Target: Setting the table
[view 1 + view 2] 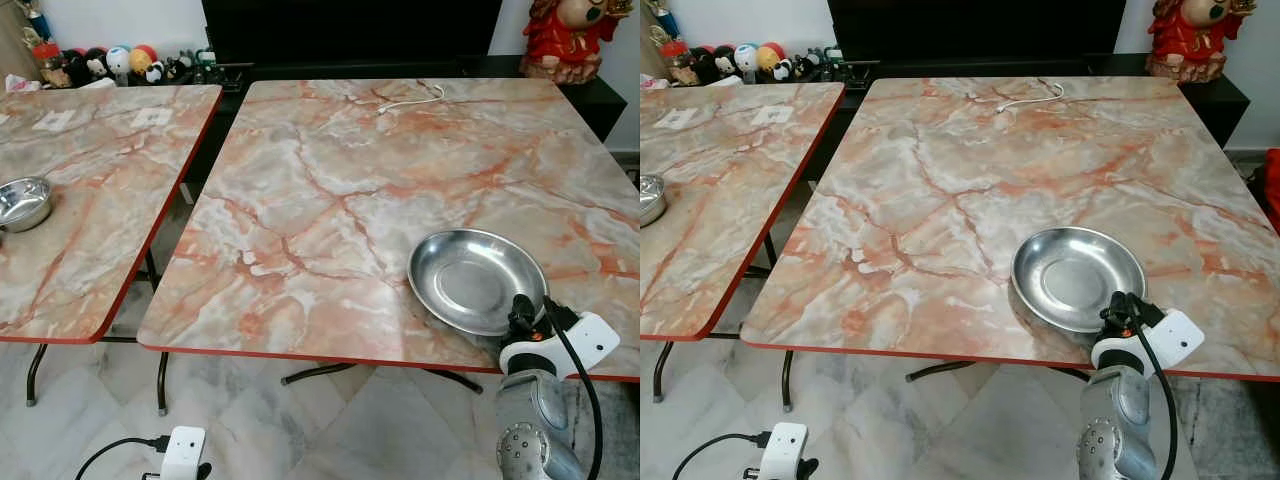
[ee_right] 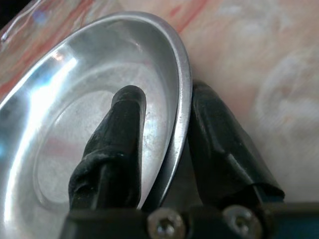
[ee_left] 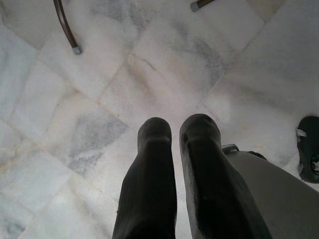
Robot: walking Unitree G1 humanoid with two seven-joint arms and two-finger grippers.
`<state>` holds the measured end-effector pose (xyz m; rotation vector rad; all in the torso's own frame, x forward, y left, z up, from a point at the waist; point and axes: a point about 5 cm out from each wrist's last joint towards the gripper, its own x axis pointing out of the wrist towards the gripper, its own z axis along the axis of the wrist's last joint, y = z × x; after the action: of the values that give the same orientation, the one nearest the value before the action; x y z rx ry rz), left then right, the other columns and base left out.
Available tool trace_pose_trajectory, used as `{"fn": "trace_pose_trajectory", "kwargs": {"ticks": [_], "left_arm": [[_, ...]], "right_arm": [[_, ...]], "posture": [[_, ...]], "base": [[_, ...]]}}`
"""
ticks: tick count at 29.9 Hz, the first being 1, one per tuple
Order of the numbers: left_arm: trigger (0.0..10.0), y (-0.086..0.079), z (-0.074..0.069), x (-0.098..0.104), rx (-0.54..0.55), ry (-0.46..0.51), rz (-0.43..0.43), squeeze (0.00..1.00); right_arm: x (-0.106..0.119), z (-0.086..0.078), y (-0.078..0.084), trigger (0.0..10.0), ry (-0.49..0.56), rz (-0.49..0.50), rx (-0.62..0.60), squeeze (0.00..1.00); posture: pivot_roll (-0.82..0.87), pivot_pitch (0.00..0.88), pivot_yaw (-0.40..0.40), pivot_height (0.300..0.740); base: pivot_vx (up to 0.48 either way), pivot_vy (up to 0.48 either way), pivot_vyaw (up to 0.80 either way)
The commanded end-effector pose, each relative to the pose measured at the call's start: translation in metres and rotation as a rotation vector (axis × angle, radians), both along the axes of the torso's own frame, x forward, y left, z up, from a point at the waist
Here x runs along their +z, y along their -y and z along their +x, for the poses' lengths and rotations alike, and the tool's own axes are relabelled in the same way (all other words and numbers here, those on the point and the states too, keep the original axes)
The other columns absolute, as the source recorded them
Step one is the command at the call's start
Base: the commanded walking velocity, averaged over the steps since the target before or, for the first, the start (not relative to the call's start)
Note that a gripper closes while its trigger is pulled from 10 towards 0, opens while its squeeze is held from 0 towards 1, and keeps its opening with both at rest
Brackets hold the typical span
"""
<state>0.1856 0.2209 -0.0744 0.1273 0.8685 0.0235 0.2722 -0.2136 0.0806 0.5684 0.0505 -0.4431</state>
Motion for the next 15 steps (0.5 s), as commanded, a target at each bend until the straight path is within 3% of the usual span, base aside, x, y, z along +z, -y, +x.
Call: {"fn": "trace_pose_trajectory", "kwargs": {"ticks": [1,2,3,4,13,14,15], "left_arm": [[10.0,-0.005,-0.009,-0.004,0.006,-0.038,0.015,0.0],[10.0,-0.005,-0.009,-0.004,0.006,-0.038,0.015,0.0],[10.0,-0.005,-0.009,-0.004,0.006,-0.04,0.015,0.0],[10.0,-0.005,-0.009,-0.004,0.006,-0.041,0.014,0.0],[10.0,-0.004,-0.01,-0.005,0.007,-0.044,0.013,0.0],[10.0,-0.004,-0.01,-0.005,0.007,-0.045,0.012,0.0],[10.0,-0.004,-0.01,-0.005,0.007,-0.046,0.012,0.0]], "right_arm": [[-0.001,-0.001,-0.004,10.0,-0.012,-0.013,0.013,0.47],[-0.001,-0.001,-0.004,10.0,-0.013,-0.012,0.013,0.4],[0.0,-0.001,-0.004,10.0,-0.01,-0.015,0.018,0.4],[0.002,-0.002,-0.005,10.0,-0.007,-0.028,0.027,0.0],[0.004,-0.011,-0.006,10.0,-0.01,-0.059,0.027,0.0],[0.004,-0.012,-0.006,10.0,-0.009,-0.06,0.029,0.51],[0.004,-0.014,-0.006,10.0,-0.01,-0.065,0.033,0.91]], "posture": [[-0.13,0.096,0.045,0.74],[-0.13,0.096,0.045,0.74],[-0.13,0.096,0.044,0.74],[-0.13,0.096,0.043,0.74],[-0.13,0.097,0.039,0.74],[-0.13,0.096,0.038,0.74],[-0.13,0.096,0.038,0.74]], "base": [[0.0,0.0,0.0],[0.0,0.0,0.0],[0.0,0.0,0.0],[0.0,0.0,0.0],[0.0,0.0,0.0],[0.0,0.0,0.0],[0.0,0.0,0.0]]}}
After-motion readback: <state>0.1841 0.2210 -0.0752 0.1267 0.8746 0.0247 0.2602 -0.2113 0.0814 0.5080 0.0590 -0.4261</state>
